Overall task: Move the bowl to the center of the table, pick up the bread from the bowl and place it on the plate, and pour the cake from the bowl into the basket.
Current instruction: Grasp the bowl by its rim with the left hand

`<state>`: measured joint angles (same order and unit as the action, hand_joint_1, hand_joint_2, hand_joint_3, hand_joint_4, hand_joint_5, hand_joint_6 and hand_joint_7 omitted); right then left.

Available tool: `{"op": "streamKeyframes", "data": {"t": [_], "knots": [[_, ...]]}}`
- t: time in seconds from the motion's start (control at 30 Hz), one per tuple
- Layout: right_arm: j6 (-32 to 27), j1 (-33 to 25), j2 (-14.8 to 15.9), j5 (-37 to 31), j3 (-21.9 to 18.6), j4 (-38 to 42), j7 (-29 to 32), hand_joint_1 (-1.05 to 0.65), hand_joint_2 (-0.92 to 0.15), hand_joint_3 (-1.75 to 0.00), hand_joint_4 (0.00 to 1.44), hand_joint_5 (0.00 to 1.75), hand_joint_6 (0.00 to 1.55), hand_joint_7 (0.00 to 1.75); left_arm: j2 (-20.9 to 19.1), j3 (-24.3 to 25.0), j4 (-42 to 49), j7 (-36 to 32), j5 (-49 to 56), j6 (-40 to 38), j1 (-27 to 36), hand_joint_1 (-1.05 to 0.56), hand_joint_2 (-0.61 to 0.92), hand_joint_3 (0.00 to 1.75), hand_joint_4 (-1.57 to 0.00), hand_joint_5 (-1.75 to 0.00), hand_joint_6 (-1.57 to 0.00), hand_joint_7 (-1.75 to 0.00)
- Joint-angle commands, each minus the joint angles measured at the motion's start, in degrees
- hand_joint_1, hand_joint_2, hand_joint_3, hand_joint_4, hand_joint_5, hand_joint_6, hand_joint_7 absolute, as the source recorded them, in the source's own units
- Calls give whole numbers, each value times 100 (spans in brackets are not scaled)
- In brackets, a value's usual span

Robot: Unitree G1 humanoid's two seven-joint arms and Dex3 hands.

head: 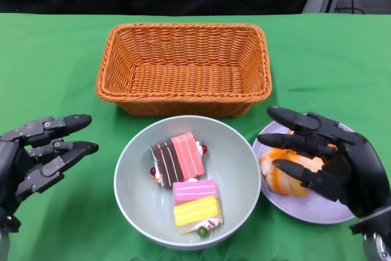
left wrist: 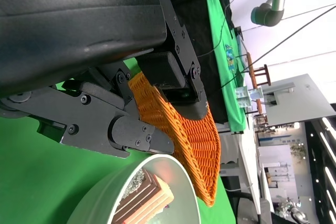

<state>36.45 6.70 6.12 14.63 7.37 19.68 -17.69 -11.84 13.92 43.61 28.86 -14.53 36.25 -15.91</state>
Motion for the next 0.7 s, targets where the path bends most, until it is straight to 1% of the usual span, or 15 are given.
{"op": "streamKeyframes", "data": {"t": [0.03,0.07,0.1,0.13,0.17,0.2,0.23,0.3,0.4,0.43,0.53,0.6,0.7], "knots": [[318,99,-182,54,-270,158,-85,-17,-91,-11,62,108,88,31,-99,-7,-121,99,-33,30,61,-29,92,7,-89,-46,-98,-1],[374,112,-230,7,-324,187,-74,-18,-88,-17,64,113,84,49,-96,-11,-123,136,-52,37,63,-29,92,7,-89,-46,-98,-1],[395,118,-284,-22,-373,196,-46,-19,-83,-29,65,120,78,72,-92,-15,-134,174,-72,28,69,-29,92,6,-89,-46,-98,-1],[406,122,-325,-34,-411,202,-40,-23,-80,-35,66,124,76,85,-89,-16,-135,213,-86,36,72,-29,92,6,-89,-46,-98,0],[405,119,-358,-50,-445,190,-32,-25,-78,-39,66,127,74,94,-86,-23,-143,269,-99,54,77,-30,92,6,-89,-46,-98,0],[402,110,-392,-61,-478,167,-28,-24,-77,-43,67,132,73,105,-70,-26,-159,350,-140,70,83,-29,92,7,-88,-45,-97,0],[407,103,-423,-78,-509,152,-21,-22,-73,-52,68,135,71,111,-59,-33,-172,401,-156,98,87,-28,92,7,-88,-45,-97,0],[418,85,-463,-104,-552,109,-28,-20,-66,-65,69,140,70,118,-54,-75,-233,381,-78,159,117,-31,92,7,-89,-45,-96,0],[409,64,-496,-150,-595,64,-36,-20,-62,-75,68,146,67,123,-58,-128,-314,379,-43,173,162,-33,92,7,-88,-45,-96,0],[387,43,-510,-182,-607,25,-17,-20,-62,-76,68,147,67,124,-40,-148,-354,373,-44,177,187,-33,92,6,-88,-45,-96,0],[309,-17,-525,-229,-646,-100,-6,-19,-59,-80,67,158,64,132,-9,-235,-502,329,9,221,277,-34,92,6,-89,-46,-96,0],[196,-70,-507,-278,-655,-259,19,-20,-60,-80,66,164,63,135,-10,-289,-618,322,42,232,335,-35,92,6,-89,-46,-96,0],[60,-122,-494,-340,-661,-434,52,-20,-60,-79,65,168,62,138,-14,-322,-726,322,54,208,382,-34,92,7,-89,-45,-96,0]]}}
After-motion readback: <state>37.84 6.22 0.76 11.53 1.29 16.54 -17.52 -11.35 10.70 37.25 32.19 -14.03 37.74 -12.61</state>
